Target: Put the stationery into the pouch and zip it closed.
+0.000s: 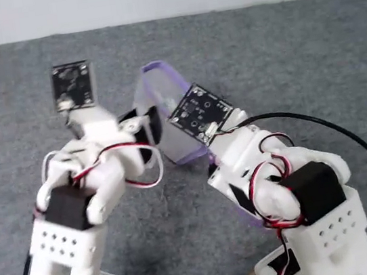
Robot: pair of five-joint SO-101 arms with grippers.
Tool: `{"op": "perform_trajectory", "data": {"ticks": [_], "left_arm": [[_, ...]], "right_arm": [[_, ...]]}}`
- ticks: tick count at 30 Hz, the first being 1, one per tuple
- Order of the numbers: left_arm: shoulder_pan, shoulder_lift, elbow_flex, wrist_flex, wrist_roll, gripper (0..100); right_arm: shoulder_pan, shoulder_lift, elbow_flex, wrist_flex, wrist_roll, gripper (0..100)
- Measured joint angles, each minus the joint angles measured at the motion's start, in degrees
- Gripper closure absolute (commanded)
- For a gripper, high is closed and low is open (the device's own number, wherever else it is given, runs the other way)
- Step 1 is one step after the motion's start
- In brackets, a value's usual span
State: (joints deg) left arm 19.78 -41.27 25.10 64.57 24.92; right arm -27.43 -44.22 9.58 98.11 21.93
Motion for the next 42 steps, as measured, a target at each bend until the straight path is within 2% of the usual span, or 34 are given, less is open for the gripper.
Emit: {"op": "perform_trajectory", "data": {"ticks": [8,16,20,25,29,33,42], "left_arm": [[7.65,10.02,-6.24,-0.18,0.00,89],[8.35,12.66,-7.56,0.09,0.00,88],[8.53,9.85,-7.56,3.52,0.00,88],[8.62,5.36,-7.65,10.99,-5.89,88],[8.62,2.99,-7.65,16.62,-8.70,78],[8.62,1.67,-7.65,18.29,-9.14,67],[10.46,0.26,-7.65,18.29,-9.14,67]], "right_arm": [[2.46,-4.75,1.23,1.67,-0.35,99.1],[2.90,-14.15,9.93,0.44,-0.35,99.1],[5.10,-16.53,11.69,-3.52,-0.35,99.1],[9.67,-16.62,11.69,-9.41,-0.35,99.1],[11.16,-16.62,11.69,-13.89,-0.35,99.1],[11.16,-16.62,11.78,-17.85,-0.35,99.1],[11.16,-15.74,11.78,-20.40,-0.88,99.1]]}}
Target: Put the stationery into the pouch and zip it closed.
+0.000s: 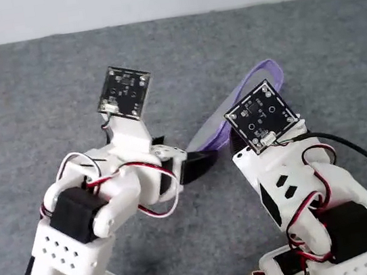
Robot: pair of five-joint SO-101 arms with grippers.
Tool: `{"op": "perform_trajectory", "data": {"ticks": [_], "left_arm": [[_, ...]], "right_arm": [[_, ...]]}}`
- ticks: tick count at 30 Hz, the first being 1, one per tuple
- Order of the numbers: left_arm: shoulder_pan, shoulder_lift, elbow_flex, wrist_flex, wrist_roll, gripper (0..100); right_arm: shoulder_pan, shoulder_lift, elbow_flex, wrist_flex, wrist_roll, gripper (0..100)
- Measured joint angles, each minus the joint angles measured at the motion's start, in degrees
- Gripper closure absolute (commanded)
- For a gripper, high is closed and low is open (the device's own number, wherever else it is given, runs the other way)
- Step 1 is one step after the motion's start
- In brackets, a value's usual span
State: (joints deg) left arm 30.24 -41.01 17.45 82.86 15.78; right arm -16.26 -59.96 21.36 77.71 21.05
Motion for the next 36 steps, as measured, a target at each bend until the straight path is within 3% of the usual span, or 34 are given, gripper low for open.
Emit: {"op": "perform_trajectory", "data": {"ticks": [5,13,32,36], "left_arm": [[3.52,-0.18,2.99,-4.66,0.70,67],[-0.79,-0.26,12.13,-20.48,0.79,67],[1.85,-0.26,23.03,-37.01,1.05,67],[2.02,-0.26,24.97,-40.70,1.14,73]], "right_arm": [[0.00,0.97,0.00,-2.99,-2.99,99.1],[0.00,0.97,0.00,-3.08,-2.64,99.1],[0.09,0.97,0.00,-5.36,5.36,99.1],[0.09,0.97,0.00,-5.54,5.63,99.1]]}}
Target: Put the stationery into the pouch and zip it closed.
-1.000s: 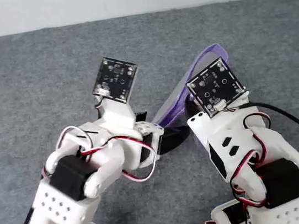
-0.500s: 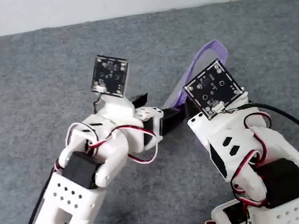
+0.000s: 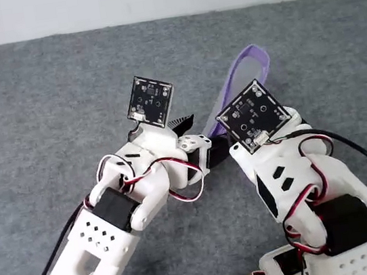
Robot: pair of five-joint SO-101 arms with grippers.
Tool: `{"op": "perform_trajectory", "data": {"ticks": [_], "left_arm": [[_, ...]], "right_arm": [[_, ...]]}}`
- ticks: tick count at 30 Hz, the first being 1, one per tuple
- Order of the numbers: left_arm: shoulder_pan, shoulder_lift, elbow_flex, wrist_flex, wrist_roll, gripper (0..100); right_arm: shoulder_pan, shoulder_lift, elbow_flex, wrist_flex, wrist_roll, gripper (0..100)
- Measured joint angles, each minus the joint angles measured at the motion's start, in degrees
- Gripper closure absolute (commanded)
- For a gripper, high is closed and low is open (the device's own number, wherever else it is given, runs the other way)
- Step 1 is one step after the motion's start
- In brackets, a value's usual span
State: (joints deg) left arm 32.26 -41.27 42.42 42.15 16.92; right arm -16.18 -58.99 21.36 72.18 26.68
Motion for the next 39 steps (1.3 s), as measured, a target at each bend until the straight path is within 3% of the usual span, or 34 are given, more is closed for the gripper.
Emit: {"op": "perform_trajectory", "data": {"ticks": [11,17,24,39], "left_arm": [[0.00,0.00,0.97,-5.54,0.09,86],[0.00,0.00,0.97,-5.54,0.09,99],[0.00,-1.85,0.97,-4.04,0.09,99],[0.09,-13.80,0.97,9.41,0.00,99]], "right_arm": [[-0.09,0.00,0.00,0.00,0.18,99.1],[-0.09,0.00,0.00,-0.35,0.18,99.1],[2.46,1.41,0.00,-6.59,0.18,99.1],[10.90,17.85,0.00,-24.00,0.26,99.1]]}}
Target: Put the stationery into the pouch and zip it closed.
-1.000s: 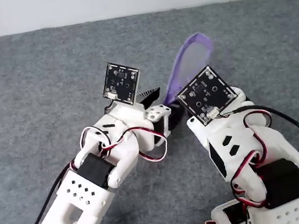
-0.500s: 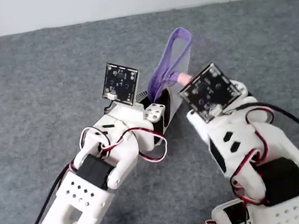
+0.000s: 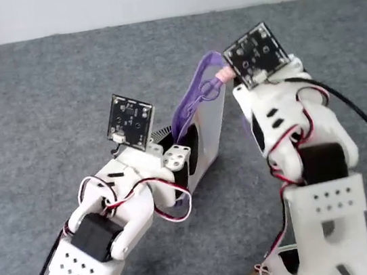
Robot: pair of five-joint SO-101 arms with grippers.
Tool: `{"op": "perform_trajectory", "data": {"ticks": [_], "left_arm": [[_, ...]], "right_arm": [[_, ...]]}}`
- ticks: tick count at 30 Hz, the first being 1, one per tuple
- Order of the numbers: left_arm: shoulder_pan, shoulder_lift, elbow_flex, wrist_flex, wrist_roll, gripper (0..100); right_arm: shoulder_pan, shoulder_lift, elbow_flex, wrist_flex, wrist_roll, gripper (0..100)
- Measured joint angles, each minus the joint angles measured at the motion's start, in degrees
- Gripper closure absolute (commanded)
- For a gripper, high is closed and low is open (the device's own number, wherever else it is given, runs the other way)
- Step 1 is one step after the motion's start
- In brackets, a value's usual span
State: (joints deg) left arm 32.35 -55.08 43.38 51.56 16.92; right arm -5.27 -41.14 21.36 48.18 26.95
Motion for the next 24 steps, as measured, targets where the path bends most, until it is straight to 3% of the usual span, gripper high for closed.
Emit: {"op": "perform_trajectory", "data": {"ticks": [24], "left_arm": [[0.00,-15.47,0.09,13.80,0.09,99]], "right_arm": [[9.58,17.05,-0.09,-10.90,0.00,99.1]]}}
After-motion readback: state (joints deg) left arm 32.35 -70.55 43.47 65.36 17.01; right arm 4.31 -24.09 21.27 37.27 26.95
